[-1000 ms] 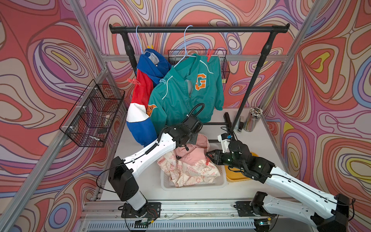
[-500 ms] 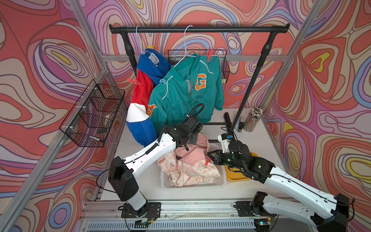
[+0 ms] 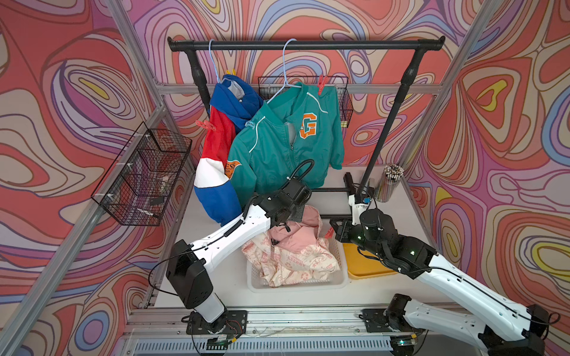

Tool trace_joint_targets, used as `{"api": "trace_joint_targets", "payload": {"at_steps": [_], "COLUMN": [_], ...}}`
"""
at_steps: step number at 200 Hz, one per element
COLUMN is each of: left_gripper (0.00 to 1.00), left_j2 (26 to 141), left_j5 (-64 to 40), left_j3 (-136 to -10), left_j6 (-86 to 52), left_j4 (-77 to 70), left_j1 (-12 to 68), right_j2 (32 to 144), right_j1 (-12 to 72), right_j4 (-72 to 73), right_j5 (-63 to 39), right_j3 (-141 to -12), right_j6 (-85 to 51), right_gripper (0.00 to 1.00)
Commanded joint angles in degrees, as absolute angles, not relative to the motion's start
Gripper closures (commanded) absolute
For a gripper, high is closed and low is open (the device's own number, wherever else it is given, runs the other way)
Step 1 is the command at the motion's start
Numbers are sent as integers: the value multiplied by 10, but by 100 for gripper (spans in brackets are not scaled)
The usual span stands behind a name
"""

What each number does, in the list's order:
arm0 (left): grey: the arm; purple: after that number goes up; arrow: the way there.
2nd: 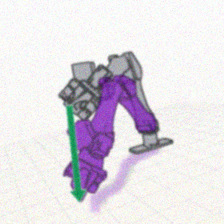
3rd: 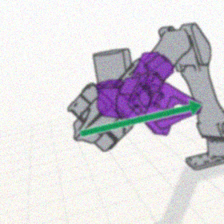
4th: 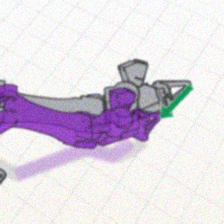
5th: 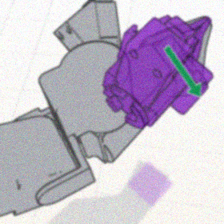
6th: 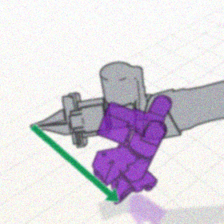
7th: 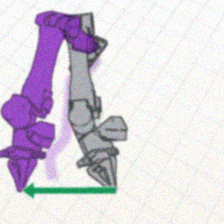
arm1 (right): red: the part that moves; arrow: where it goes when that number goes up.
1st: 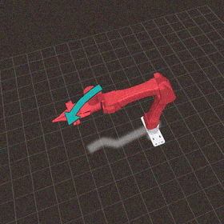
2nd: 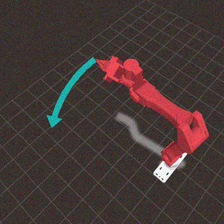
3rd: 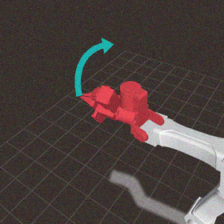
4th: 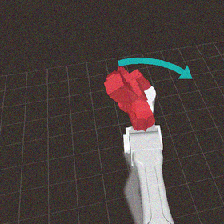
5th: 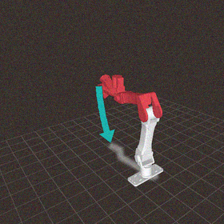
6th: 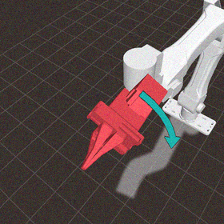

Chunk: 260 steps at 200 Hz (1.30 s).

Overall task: Remove the clothespins securing jackets to the hanger
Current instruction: Remove the clothespin from the hanger, then place the clothespin in the storage box.

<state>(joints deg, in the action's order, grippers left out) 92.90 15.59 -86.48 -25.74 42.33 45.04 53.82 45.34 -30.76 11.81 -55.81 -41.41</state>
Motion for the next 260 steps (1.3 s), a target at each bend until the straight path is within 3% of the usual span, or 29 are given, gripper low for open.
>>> {"api": "trace_joint_targets", "payload": {"at_steps": [1,51,124,202,227,249,260], "left_gripper": [100,100,100,100,100,100,100], "left_j2": [923,918,917,911,911,912,913], "left_j5": [142,138,138,142,143,143,145], "left_j3": [-851,-850,-848,-845,-844,-843,-845], "left_j6": [-276,-276,-276,-274,-275,-275,-275], "left_j4": [412,412,412,413,413,410,412], "left_j1": [450,450,452,454,454,455,455], "right_j2": [516,438,451,543,546,531,523], "right_j1": [419,256,101,25,22,23,22], "right_j4": [-387,-400,-320,-215,-217,-225,-237], "right_j5": [198,82,-41,-61,-55,-50,-41], "right_j3": [-558,-439,-319,-271,-272,-273,-281], "right_j6": [-405,-387,-351,-359,-359,-357,-348], "right_gripper": [100,100,100,100,77,40,32]}}
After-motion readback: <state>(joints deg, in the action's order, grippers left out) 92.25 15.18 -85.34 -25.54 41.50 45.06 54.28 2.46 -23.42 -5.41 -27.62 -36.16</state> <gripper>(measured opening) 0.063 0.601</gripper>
